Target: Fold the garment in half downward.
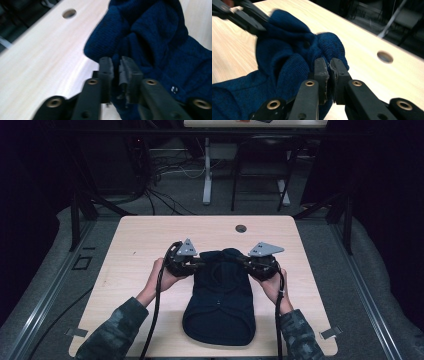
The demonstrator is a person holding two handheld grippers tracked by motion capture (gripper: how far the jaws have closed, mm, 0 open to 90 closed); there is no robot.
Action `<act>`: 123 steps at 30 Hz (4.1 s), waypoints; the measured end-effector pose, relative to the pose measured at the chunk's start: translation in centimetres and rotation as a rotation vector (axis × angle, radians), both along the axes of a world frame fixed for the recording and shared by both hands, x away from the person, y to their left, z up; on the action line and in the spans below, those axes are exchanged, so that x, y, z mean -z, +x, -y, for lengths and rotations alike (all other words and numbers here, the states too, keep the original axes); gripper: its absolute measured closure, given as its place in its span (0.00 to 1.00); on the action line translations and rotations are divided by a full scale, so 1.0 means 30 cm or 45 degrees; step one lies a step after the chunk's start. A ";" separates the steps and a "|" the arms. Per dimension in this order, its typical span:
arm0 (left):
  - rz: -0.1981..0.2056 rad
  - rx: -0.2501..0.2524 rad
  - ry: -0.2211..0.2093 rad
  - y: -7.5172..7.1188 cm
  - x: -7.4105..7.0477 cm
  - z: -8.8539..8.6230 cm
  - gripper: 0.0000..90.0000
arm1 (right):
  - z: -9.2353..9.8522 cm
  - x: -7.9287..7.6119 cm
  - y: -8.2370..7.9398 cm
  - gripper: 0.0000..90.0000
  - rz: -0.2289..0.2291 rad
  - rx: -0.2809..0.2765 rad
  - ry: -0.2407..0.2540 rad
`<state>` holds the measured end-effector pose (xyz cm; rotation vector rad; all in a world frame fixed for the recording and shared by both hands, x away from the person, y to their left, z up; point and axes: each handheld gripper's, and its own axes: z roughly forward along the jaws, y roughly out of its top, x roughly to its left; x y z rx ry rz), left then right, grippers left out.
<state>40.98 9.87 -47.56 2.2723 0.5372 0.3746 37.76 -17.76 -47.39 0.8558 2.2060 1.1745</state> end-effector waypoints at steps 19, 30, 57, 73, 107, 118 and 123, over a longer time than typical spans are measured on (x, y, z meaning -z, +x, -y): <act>-0.109 -0.114 -0.053 0.099 0.071 -0.016 0.37 | -0.010 -0.012 -0.067 0.94 0.270 -0.203 -0.071; 0.042 -0.090 0.004 0.083 0.065 0.052 0.86 | -0.005 -0.016 -0.040 0.94 0.271 -0.118 -0.181; 0.507 0.073 0.129 -0.075 0.041 0.041 0.87 | -0.011 0.040 -0.010 0.88 -0.072 -0.029 -0.175; 0.384 0.121 0.101 -0.161 0.111 0.006 0.83 | -0.042 0.077 -0.153 0.83 -0.045 -0.053 -0.301; 0.138 0.010 -0.056 -0.226 0.062 -0.124 0.38 | -0.028 0.096 -0.123 0.60 -0.199 -0.020 -0.049; -0.051 -0.025 0.059 -0.161 0.243 -0.010 0.26 | -0.077 0.215 -0.145 0.51 -0.335 -0.071 -0.160; -0.048 -0.034 0.075 -0.175 0.290 -0.015 0.23 | -0.061 0.263 -0.158 0.45 -0.340 -0.055 -0.167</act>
